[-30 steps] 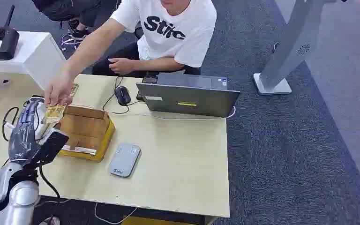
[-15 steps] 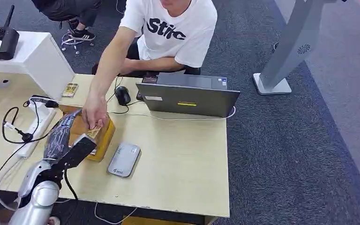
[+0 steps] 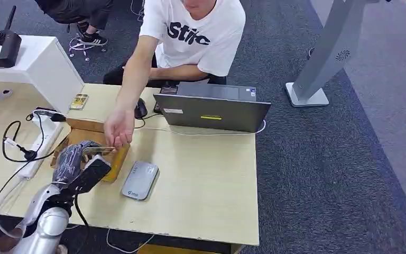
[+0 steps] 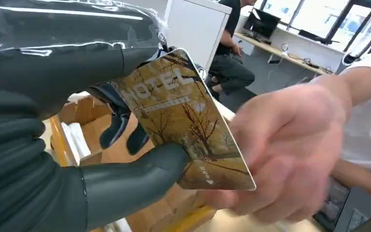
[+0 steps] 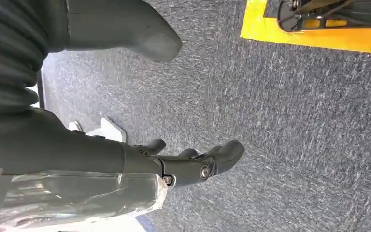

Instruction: Pass the card to the sensor for recognition and then transmit it.

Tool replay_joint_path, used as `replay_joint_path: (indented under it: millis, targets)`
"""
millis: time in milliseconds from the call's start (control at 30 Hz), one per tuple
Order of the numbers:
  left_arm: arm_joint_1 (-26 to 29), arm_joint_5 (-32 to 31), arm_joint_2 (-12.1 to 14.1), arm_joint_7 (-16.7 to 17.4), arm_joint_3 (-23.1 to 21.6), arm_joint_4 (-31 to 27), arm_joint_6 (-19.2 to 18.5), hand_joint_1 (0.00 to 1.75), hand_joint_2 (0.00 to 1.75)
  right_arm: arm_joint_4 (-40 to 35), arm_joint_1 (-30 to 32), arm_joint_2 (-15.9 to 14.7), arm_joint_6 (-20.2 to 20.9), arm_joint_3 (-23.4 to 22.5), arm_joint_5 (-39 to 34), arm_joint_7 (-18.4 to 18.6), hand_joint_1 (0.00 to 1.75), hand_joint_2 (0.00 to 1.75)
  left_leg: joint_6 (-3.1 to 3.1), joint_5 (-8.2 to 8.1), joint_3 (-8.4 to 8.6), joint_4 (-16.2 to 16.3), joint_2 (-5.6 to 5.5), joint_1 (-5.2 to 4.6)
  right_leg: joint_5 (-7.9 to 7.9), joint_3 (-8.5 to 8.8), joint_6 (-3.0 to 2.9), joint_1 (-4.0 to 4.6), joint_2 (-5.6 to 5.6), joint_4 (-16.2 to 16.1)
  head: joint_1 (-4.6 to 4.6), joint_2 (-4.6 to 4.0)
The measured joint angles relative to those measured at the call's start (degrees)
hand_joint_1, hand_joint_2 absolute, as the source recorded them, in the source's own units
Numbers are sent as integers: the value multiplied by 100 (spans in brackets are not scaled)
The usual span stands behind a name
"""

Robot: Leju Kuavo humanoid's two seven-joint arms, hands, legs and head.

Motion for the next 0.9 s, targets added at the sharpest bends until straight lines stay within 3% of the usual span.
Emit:
replay_joint_path:
  millis: [433,633,900]
  targets:
    - [172,-74,0,-109,-101,-190,-74,175,175,4,-1,0,11,-105,90,-44,0,175,0,0,0,0,-2,0,0,1,0,0,-1,0,0,0]
    - [180,-295,66,105,-483,-208,-396,175,175,4,-7,0,53,-153,195,-24,0,175,0,0,0,0,-2,0,0,0,0,0,-1,0,0,0]
    - [76,-763,85,282,-1076,35,-308,175,175,4,-39,0,120,-179,330,-13,0,175,0,0,0,0,-1,0,0,-1,0,0,-1,0,0,0]
